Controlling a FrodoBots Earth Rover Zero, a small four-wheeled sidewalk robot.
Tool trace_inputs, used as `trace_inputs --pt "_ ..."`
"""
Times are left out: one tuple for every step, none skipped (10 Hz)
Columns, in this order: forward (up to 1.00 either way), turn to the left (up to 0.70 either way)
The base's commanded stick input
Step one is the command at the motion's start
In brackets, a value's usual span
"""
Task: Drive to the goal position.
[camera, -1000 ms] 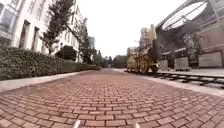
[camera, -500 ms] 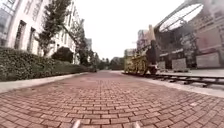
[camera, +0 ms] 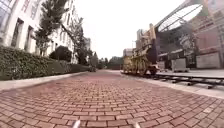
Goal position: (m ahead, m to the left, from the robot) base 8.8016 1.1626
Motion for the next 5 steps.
trace_inputs --pt "0.70 0.00" --pt "0.70 0.00" --pt "0.70 0.00" --pt "0.70 0.00" --pt "0.70 0.00"
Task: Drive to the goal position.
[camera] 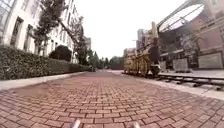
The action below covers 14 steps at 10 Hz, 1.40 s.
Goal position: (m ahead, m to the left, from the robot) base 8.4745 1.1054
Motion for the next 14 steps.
trace_inputs --pt "0.70 0.00" --pt "0.70 0.00" --pt "0.70 0.00" --pt "0.70 0.00" --pt "0.70 0.00" --pt "0.70 0.00" --pt "0.70 0.00" --pt "0.70 0.00" --pt "0.70 0.00" --pt "0.70 0.00" --pt "0.70 0.00" --pt "0.70 0.00" --pt "0.70 0.00" --pt "0.70 0.00"
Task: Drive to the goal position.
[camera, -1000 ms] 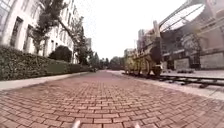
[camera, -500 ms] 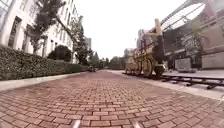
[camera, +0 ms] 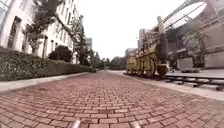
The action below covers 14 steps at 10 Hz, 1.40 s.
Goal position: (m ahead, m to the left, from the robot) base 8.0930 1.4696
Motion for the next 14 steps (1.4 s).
trace_inputs --pt "0.70 0.00" --pt "0.70 0.00" --pt "0.70 0.00" --pt "0.70 0.00" --pt "0.70 0.00" --pt "0.70 0.00" --pt "0.70 0.00" --pt "0.70 0.00" --pt "0.70 0.00" --pt "0.70 0.00" --pt "0.70 0.00" --pt "0.70 0.00" --pt "0.70 0.00" --pt "0.70 0.00"
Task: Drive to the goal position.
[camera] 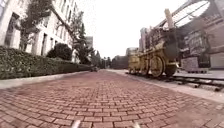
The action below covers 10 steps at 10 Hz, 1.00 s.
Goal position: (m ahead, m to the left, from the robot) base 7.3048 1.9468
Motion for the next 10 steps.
trace_inputs --pt "0.70 0.00" --pt "0.50 0.00" --pt "0.45 0.00" --pt "0.45 0.00" --pt "0.45 0.00" --pt "0.45 0.00" --pt "0.45 0.00" --pt "0.45 0.00" --pt "0.45 0.00" --pt "0.45 0.00"
